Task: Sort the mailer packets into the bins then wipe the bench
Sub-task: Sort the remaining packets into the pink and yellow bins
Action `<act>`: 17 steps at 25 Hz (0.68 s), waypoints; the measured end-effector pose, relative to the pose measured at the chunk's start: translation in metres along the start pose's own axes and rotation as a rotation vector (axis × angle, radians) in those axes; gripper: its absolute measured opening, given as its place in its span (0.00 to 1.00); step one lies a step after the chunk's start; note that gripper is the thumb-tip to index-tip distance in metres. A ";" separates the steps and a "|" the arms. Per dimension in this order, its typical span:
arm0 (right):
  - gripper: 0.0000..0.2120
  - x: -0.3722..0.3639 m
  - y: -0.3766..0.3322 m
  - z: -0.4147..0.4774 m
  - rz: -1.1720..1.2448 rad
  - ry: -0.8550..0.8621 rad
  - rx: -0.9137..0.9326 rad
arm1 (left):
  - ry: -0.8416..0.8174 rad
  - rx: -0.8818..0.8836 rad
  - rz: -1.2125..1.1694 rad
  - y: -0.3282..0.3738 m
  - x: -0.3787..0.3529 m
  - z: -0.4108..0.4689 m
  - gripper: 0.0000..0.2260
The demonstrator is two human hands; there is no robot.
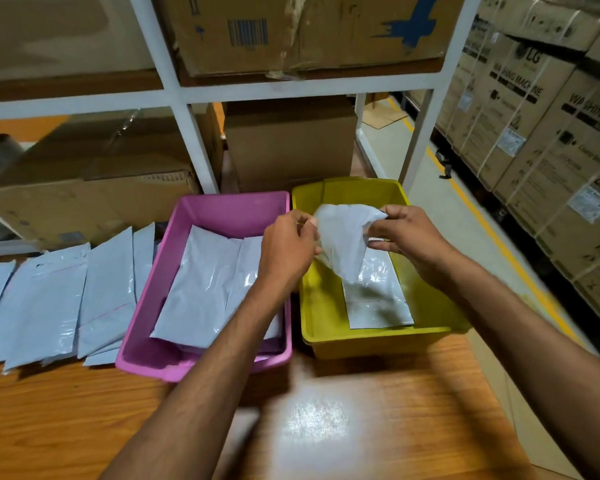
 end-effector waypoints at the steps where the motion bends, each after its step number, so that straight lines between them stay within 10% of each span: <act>1: 0.04 -0.001 0.000 -0.002 0.054 -0.015 0.000 | -0.035 0.061 -0.064 0.000 -0.004 0.000 0.07; 10: 0.21 -0.013 0.035 0.003 -0.043 -0.118 -0.482 | 0.016 0.044 -0.027 -0.012 -0.002 0.007 0.06; 17: 0.10 -0.039 0.044 0.034 -0.451 -0.147 -0.406 | 0.077 0.029 -0.036 -0.019 0.006 0.007 0.06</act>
Point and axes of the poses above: each hand's wrist, its own z-axis towards the middle knuckle, its own x-axis out of the back of the hand, y = z × x, the point moved 3 cm from there along z, towards the middle knuckle, and after that the axes turned 12 degrees about -z, right-handed, at the moved point
